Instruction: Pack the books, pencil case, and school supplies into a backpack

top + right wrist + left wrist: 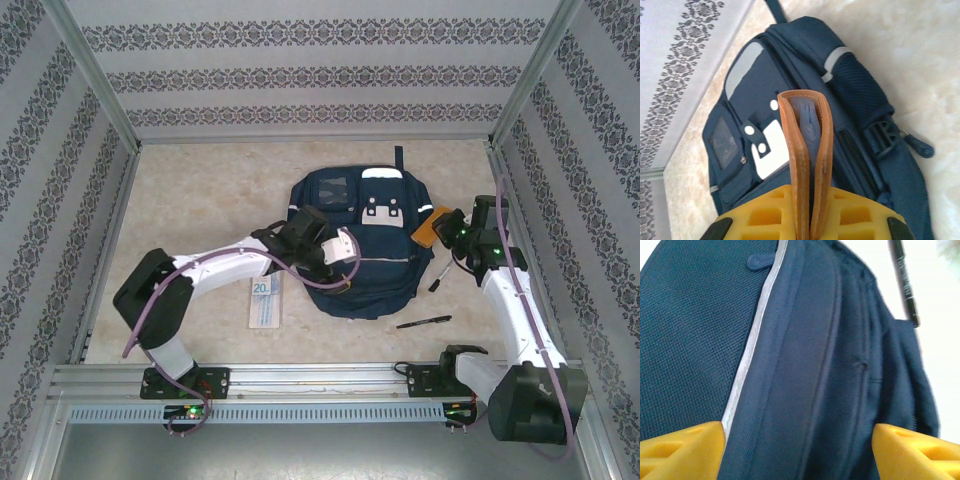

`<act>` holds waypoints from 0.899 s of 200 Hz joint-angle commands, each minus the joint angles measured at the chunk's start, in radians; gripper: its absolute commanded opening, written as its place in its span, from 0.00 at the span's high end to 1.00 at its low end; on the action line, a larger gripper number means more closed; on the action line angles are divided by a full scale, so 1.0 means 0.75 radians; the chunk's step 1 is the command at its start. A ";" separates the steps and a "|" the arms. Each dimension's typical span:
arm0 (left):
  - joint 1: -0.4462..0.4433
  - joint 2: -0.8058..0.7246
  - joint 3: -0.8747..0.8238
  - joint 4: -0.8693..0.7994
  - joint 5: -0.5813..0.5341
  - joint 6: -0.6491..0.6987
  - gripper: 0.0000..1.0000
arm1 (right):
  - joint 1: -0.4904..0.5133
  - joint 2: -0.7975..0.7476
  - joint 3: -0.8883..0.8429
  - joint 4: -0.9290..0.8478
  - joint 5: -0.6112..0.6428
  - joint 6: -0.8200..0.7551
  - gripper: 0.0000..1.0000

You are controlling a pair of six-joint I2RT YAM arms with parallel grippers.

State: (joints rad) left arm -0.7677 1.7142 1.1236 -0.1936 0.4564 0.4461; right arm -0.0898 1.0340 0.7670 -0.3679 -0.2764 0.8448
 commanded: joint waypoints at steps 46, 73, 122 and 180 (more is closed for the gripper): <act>-0.095 0.208 0.197 -0.027 -0.306 0.147 0.39 | -0.005 -0.063 -0.051 -0.021 -0.041 -0.050 1.00; -0.096 0.208 0.184 -0.080 -0.150 0.193 0.29 | -0.013 -0.074 -0.047 -0.021 -0.089 -0.074 1.00; -0.095 0.267 0.235 -0.089 -0.309 0.183 0.62 | -0.018 -0.064 -0.072 -0.010 -0.161 -0.063 1.00; -0.087 0.250 0.439 -0.247 -0.301 0.152 1.00 | -0.023 -0.188 -0.208 -0.115 -0.585 -0.187 1.00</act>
State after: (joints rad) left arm -0.8379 1.9476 1.3968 -0.3328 0.2520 0.5781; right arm -0.0963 0.9684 0.6514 -0.3870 -0.5102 0.7937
